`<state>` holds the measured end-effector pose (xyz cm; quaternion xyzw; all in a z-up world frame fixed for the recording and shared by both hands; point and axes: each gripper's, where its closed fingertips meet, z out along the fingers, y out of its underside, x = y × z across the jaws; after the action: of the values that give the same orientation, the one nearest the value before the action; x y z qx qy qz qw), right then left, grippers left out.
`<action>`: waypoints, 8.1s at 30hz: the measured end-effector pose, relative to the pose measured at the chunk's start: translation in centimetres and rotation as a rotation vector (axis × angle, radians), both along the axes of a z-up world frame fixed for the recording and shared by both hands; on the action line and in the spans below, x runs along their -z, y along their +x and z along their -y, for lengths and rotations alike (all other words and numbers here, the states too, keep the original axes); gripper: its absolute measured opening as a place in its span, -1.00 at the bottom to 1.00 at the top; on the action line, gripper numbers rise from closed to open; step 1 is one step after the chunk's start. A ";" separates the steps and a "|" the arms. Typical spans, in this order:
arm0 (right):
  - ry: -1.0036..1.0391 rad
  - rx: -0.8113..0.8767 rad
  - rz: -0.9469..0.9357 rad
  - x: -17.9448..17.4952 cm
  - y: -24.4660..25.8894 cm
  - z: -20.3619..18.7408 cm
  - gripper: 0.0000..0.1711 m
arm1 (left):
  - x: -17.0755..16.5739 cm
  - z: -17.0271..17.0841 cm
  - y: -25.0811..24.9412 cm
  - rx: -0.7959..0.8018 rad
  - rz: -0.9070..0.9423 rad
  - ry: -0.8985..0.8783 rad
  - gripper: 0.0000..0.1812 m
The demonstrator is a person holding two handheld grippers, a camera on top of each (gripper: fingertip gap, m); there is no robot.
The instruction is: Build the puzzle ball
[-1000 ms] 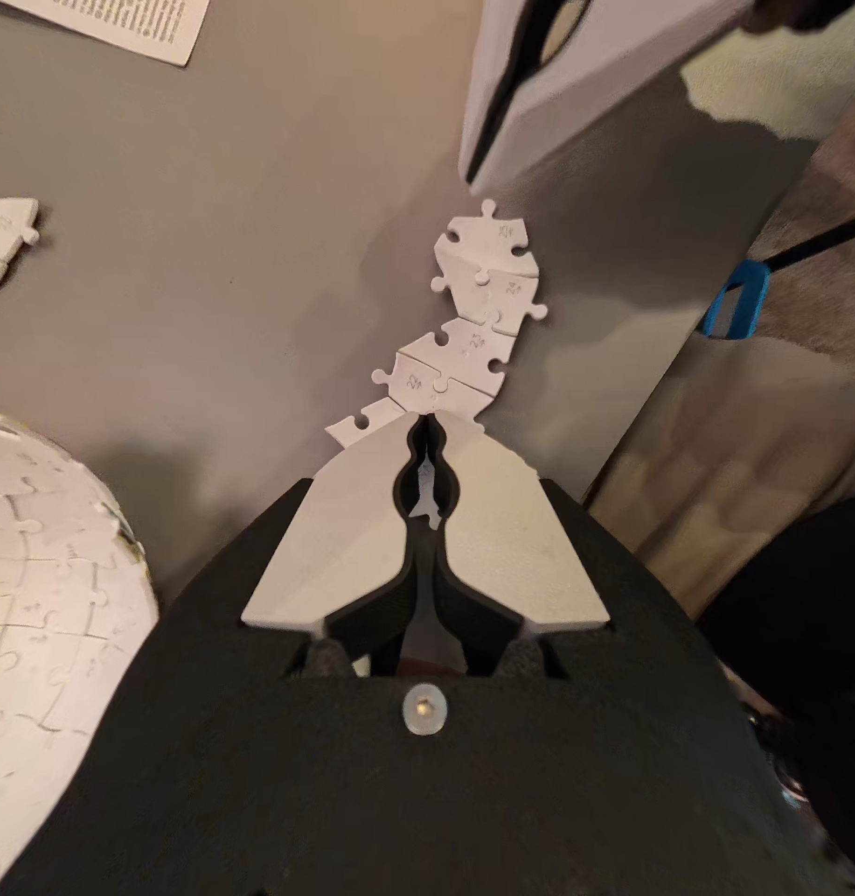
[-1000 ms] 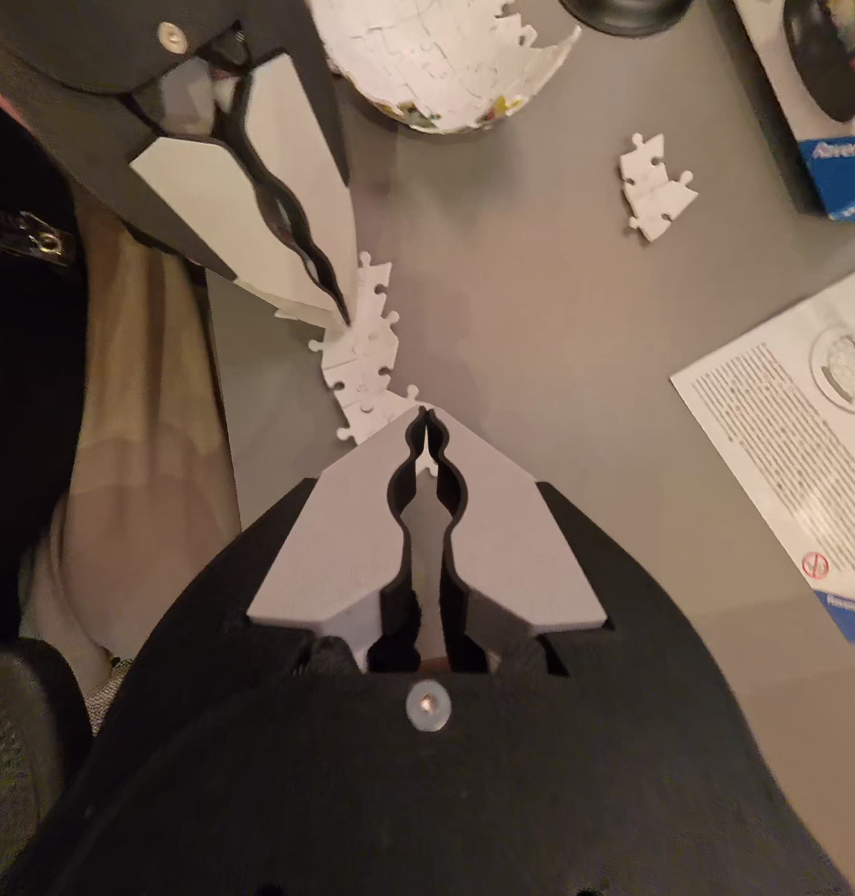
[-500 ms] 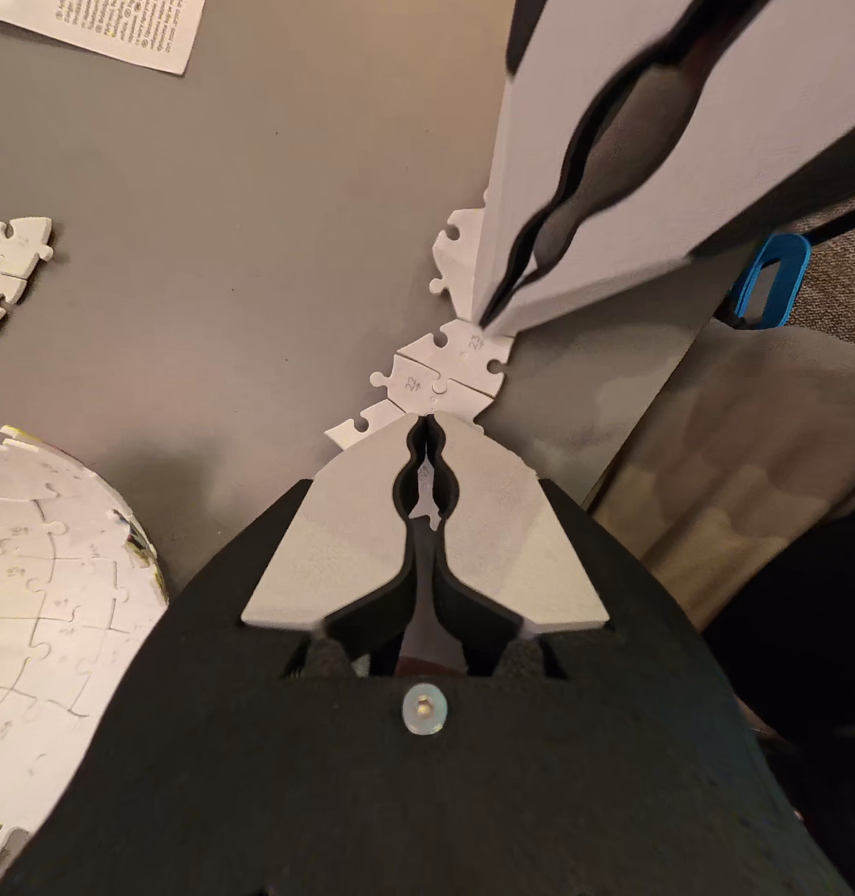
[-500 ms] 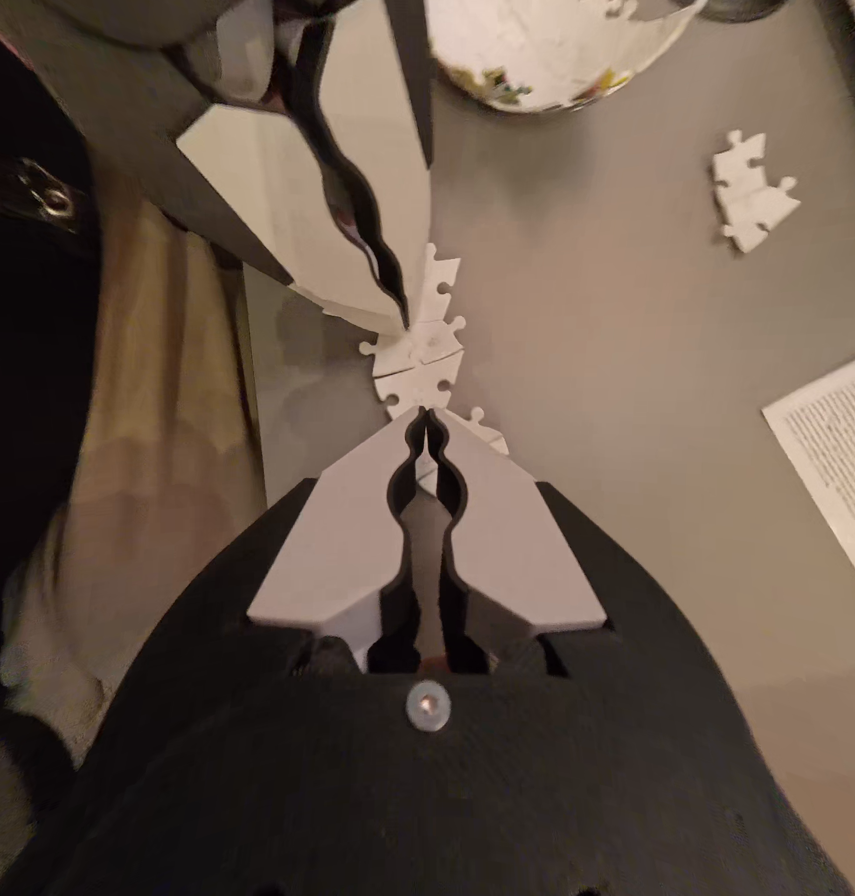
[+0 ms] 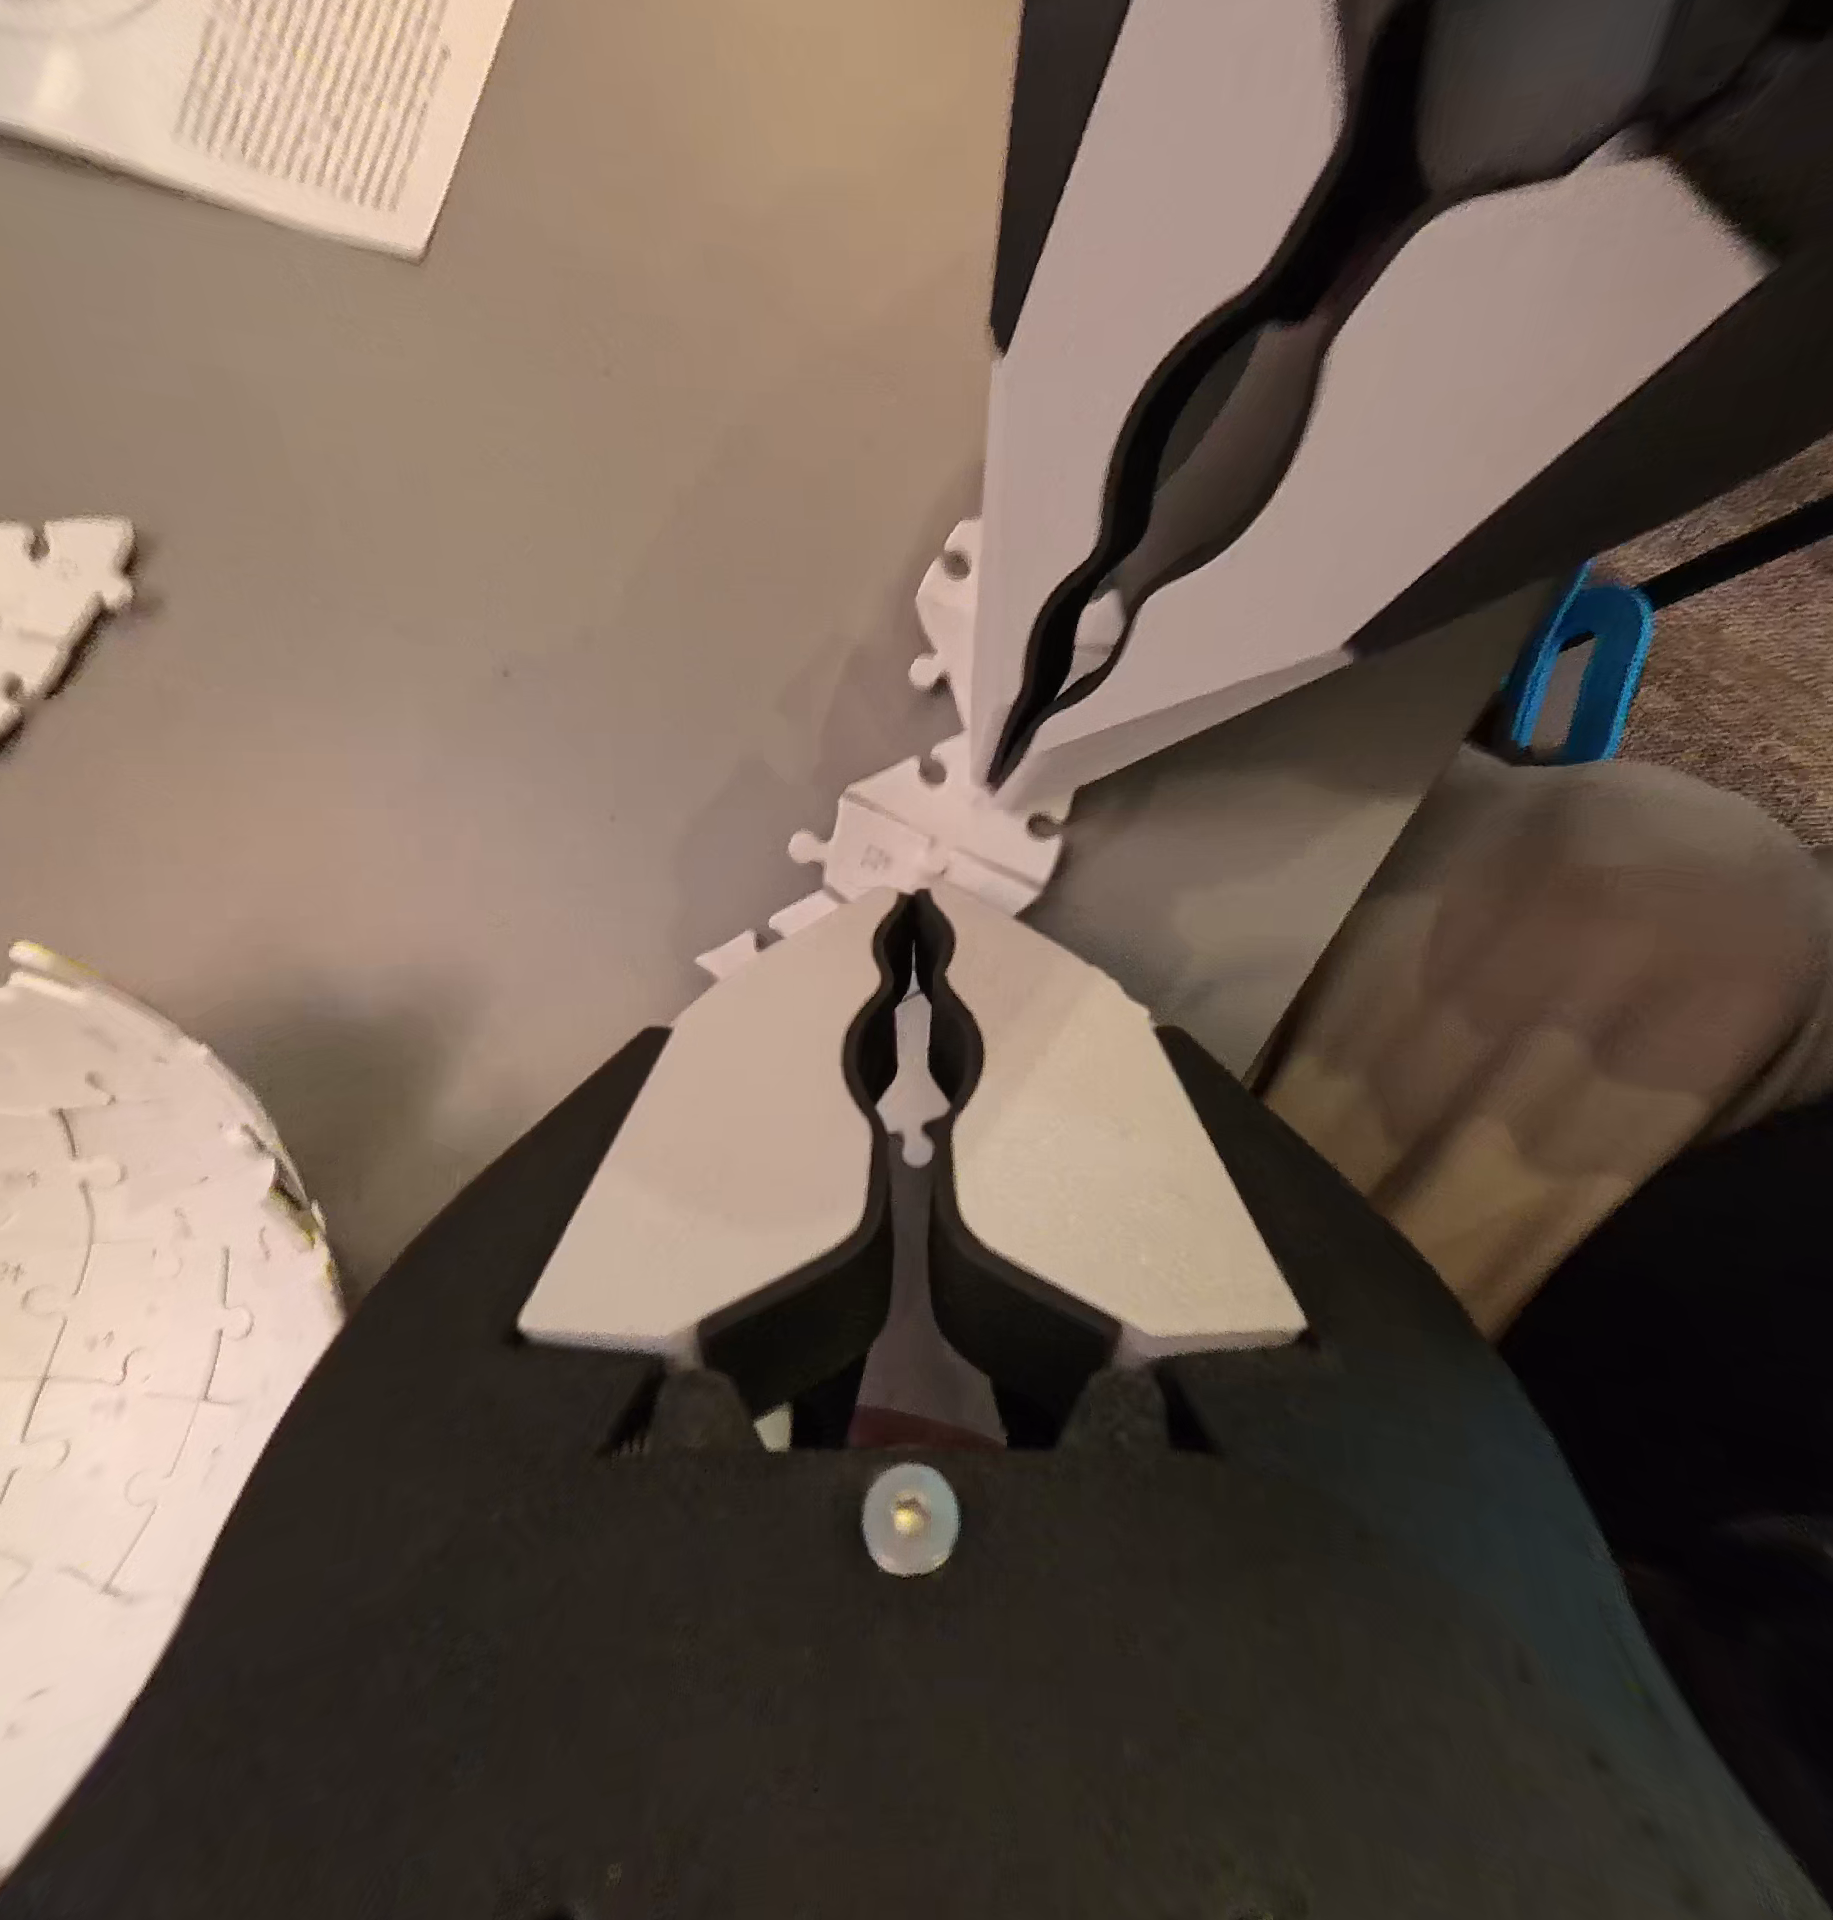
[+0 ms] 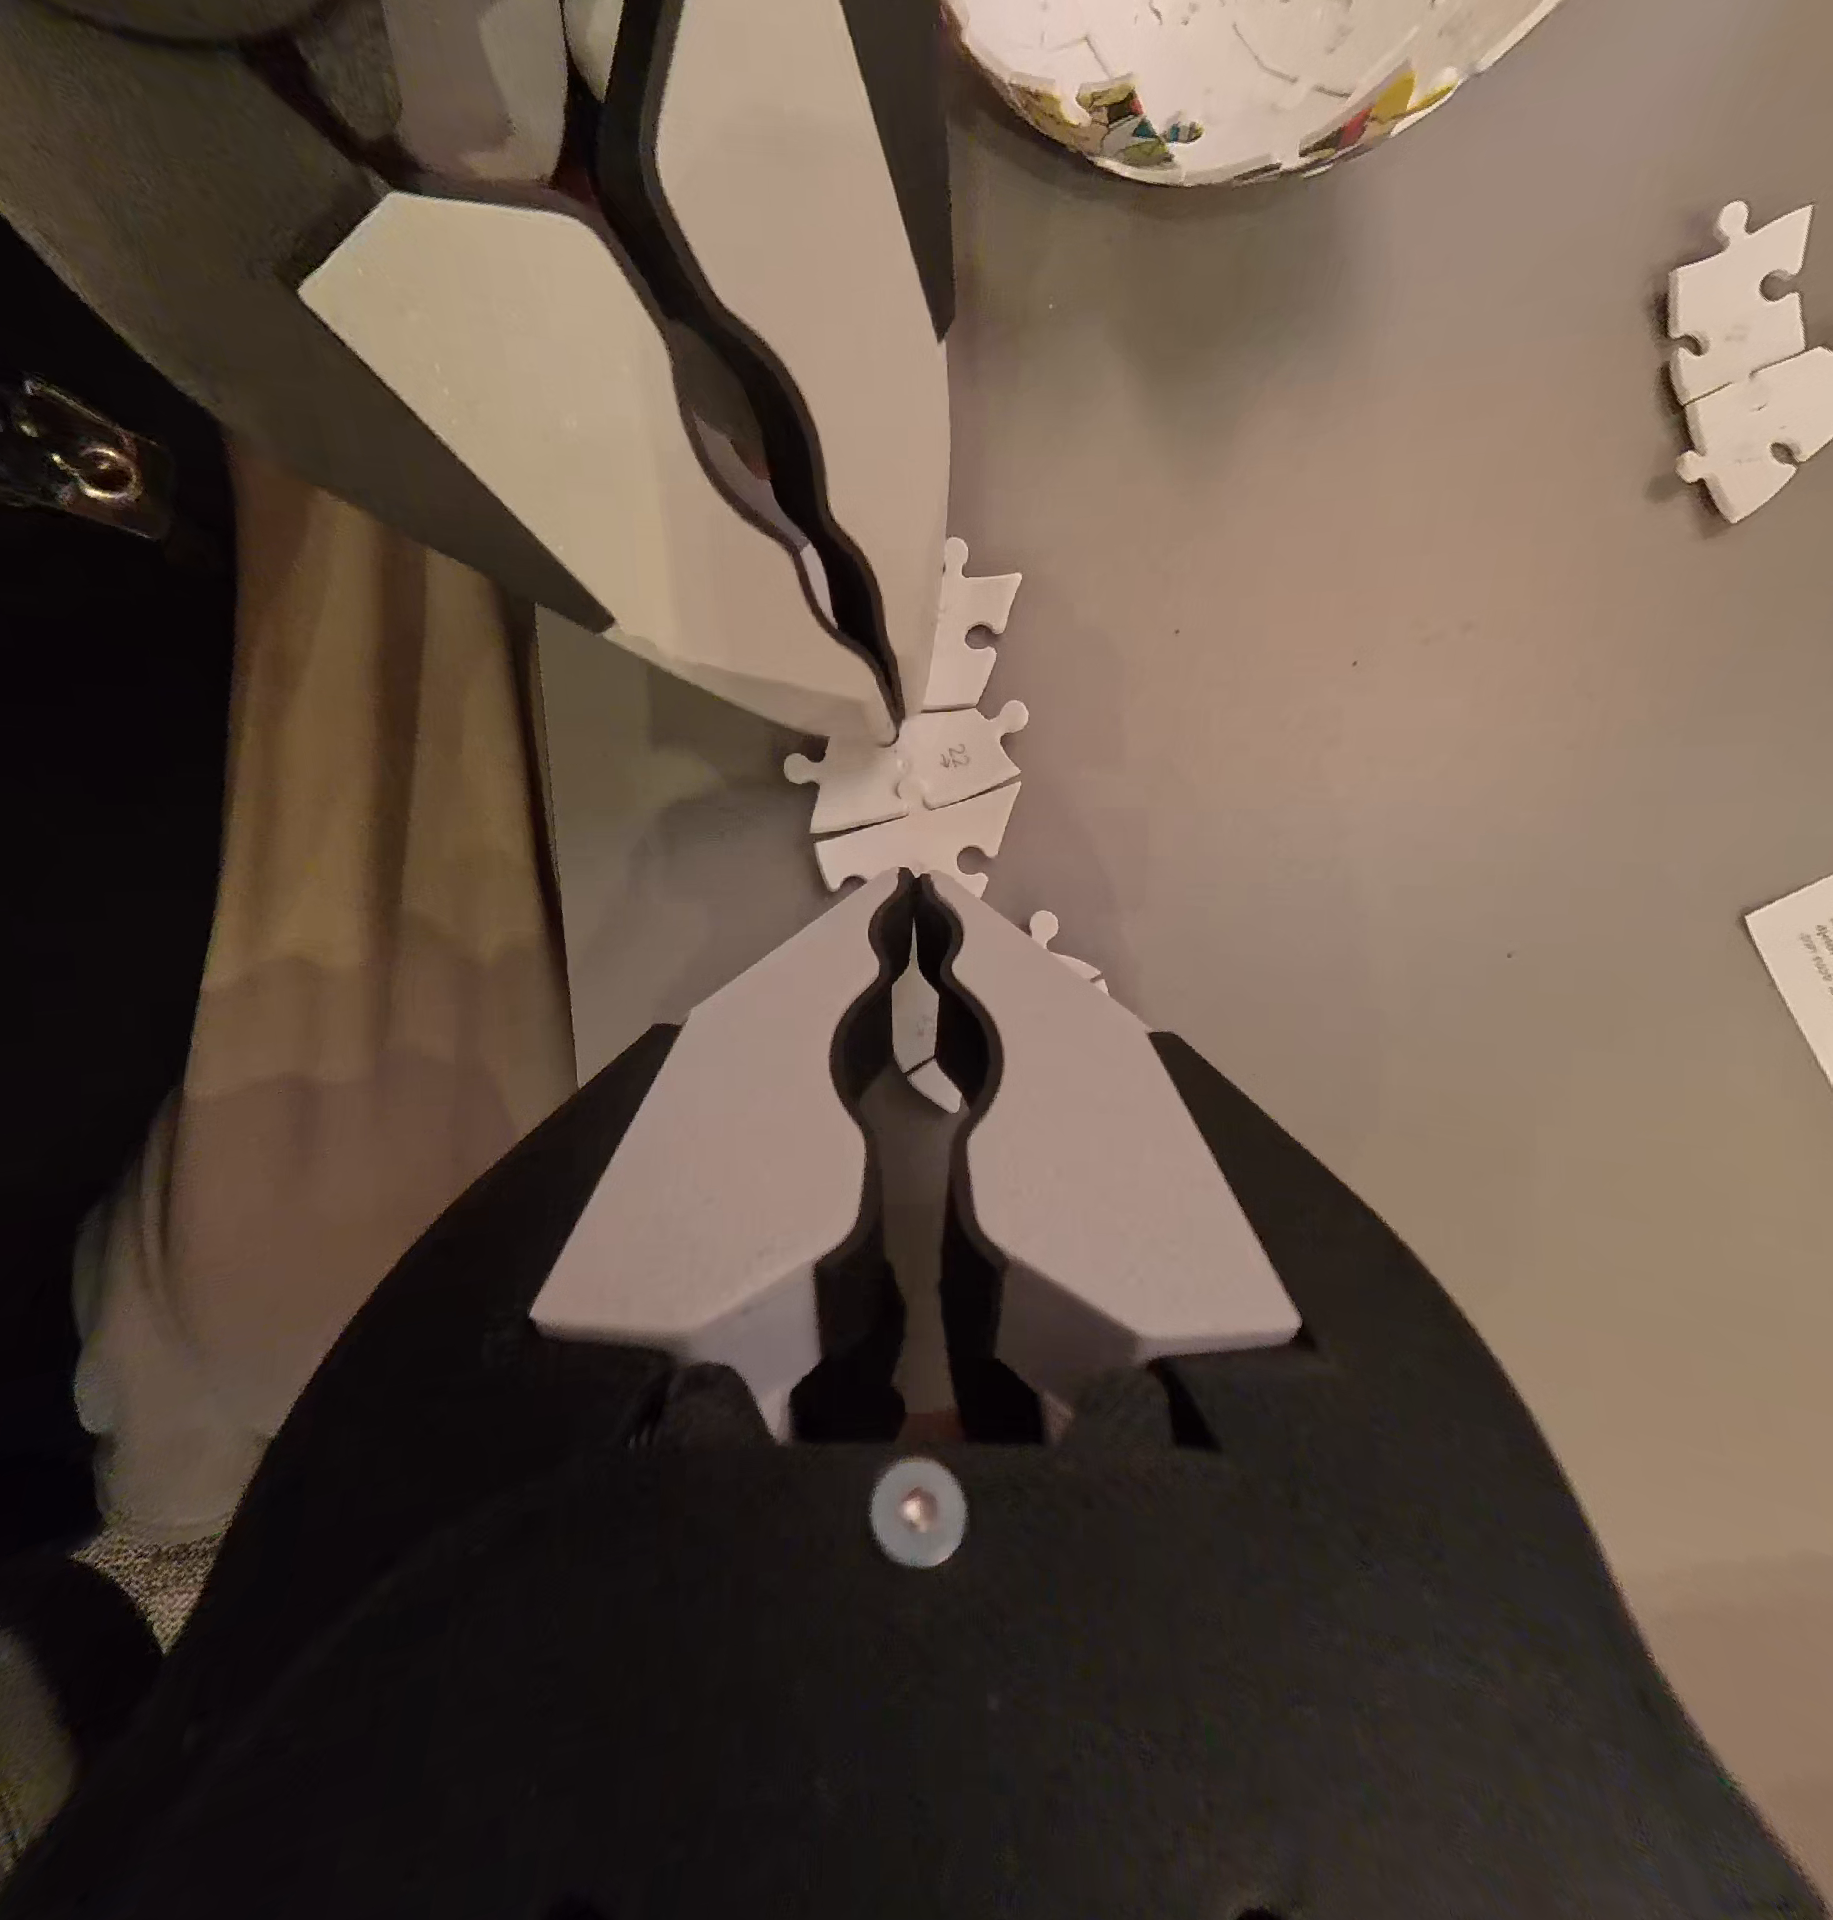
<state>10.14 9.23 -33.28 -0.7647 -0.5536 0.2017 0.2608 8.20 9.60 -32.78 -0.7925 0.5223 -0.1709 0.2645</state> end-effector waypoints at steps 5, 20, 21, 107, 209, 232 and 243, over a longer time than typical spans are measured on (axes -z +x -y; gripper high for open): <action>-0.013 0.009 -0.020 0.0 -0.1 0.1 -1.00 | 0.3 -0.1 0.8 0.048 -0.035 0.048 -1.00; 0.033 0.106 -0.079 -2.8 2.2 -1.0 -1.00 | 0.4 -0.6 0.5 0.013 0.001 0.005 -1.00; 0.037 0.132 -0.085 -2.9 2.8 -1.3 -1.00 | -0.1 -0.5 0.6 0.017 0.038 -0.005 -1.00; 0.013 0.172 0.068 -1.5 -5.3 -1.1 -0.49 | -5.4 -8.3 -16.2 -0.118 0.187 0.277 -0.53; -0.031 0.063 0.005 0.0 -6.5 -4.6 -0.82 | 1.0 -4.1 -5.6 0.185 -0.090 0.015 -0.10; 0.030 0.099 -0.066 -2.8 -5.3 -5.8 -0.88 | 0.7 -5.0 -5.2 0.411 -0.089 0.080 -0.20; 0.119 0.163 -0.086 -3.7 -5.3 -7.3 -0.78 | 0.6 -5.3 -4.9 0.583 -0.095 0.124 -0.23</action>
<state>4.86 16.49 -29.62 -0.7810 -0.4890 0.1793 0.3447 3.32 14.95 -33.36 -0.5986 0.7491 -0.1699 0.2275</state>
